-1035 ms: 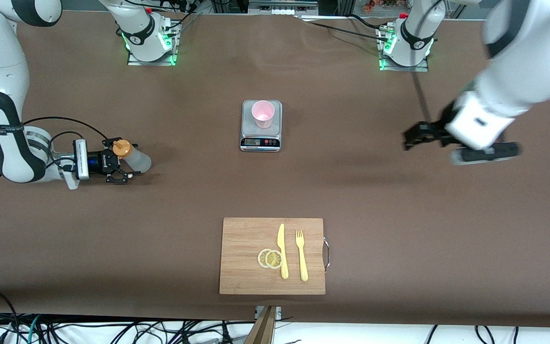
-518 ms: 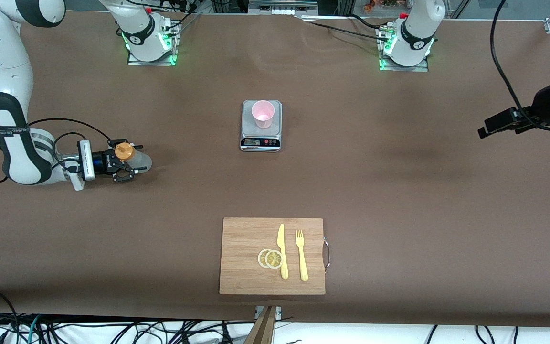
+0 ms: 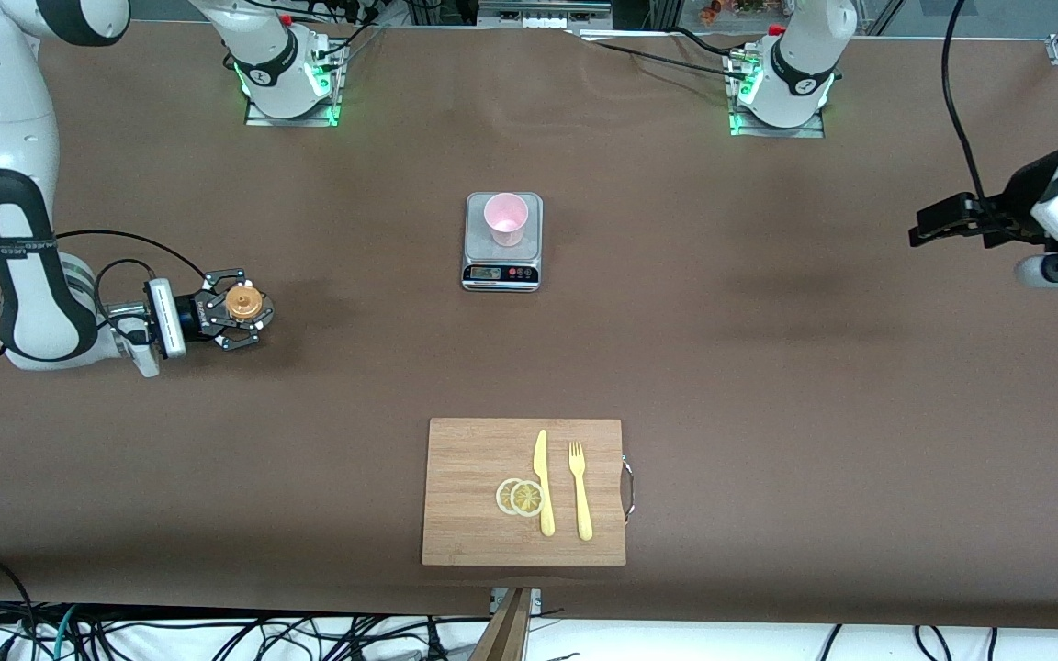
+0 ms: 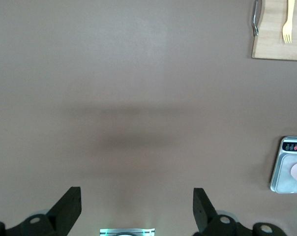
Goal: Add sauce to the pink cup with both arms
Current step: 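Lift the sauce bottle and move it toward the pink cup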
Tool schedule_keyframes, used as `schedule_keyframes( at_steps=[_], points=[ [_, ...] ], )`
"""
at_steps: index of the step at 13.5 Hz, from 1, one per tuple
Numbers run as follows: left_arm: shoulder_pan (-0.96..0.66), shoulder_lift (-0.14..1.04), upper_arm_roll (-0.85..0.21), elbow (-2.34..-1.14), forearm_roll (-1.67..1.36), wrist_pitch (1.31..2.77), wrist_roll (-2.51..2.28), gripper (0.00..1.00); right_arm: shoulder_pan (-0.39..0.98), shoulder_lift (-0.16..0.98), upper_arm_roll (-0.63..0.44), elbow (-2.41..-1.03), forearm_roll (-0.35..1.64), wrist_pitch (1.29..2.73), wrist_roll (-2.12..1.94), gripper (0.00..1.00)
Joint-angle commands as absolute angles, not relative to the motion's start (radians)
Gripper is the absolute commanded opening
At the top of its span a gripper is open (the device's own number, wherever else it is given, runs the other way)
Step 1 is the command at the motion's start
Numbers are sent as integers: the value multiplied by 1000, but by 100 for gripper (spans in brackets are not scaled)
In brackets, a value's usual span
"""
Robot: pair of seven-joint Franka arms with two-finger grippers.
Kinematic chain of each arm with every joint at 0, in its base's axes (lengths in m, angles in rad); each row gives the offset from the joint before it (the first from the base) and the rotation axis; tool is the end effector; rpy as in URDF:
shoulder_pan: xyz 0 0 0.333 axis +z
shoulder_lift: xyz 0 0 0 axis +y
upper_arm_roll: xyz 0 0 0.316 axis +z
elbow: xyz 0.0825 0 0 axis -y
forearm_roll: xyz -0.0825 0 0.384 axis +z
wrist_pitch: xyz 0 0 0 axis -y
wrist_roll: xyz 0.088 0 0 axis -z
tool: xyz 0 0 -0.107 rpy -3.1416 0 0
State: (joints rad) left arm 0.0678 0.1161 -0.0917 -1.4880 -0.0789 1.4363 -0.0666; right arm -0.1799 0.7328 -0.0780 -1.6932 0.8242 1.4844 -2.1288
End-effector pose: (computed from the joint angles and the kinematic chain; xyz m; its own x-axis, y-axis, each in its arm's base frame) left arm 0.5736 -0.0199 0.5875 0.9847 0.0311 -0.1716 0.0450 -0.9959 0.0781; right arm 0.5814 -0.0637 0.1637 0.2798 0.5341 0.7978 0.8803 0.1890 -0.4352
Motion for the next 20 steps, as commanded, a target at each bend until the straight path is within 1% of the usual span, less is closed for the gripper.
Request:
schedule_keyframes(
  at_steps=[1,4,6,9,12,14,20],
  points=[
    [71,120,-101,-1482,-54,1419,-40,100,-111,589,-77,-1712,726,1485,-1889,10],
    [72,138,-104,-1473,-55,1422,-40,100,6,502,-77,-1710,632,1552,-1667,10],
    [64,138,-106,-1471,-55,1424,-40,100,105,469,-77,-1694,533,1585,-1536,10],
    [67,140,-104,-1471,-55,1424,-40,100,248,469,-77,-1657,408,1608,-1468,10],
    [66,140,-103,-1470,-57,1424,-38,100,417,469,-75,-1654,226,1626,-1334,10],
    [69,140,-103,-1462,-57,1425,-38,100,512,469,-61,-1654,149,1626,-1203,10],
    [72,147,-103,-1457,-63,1425,-37,100,557,474,129,-1654,-43,1620,-933,10]
  ],
)
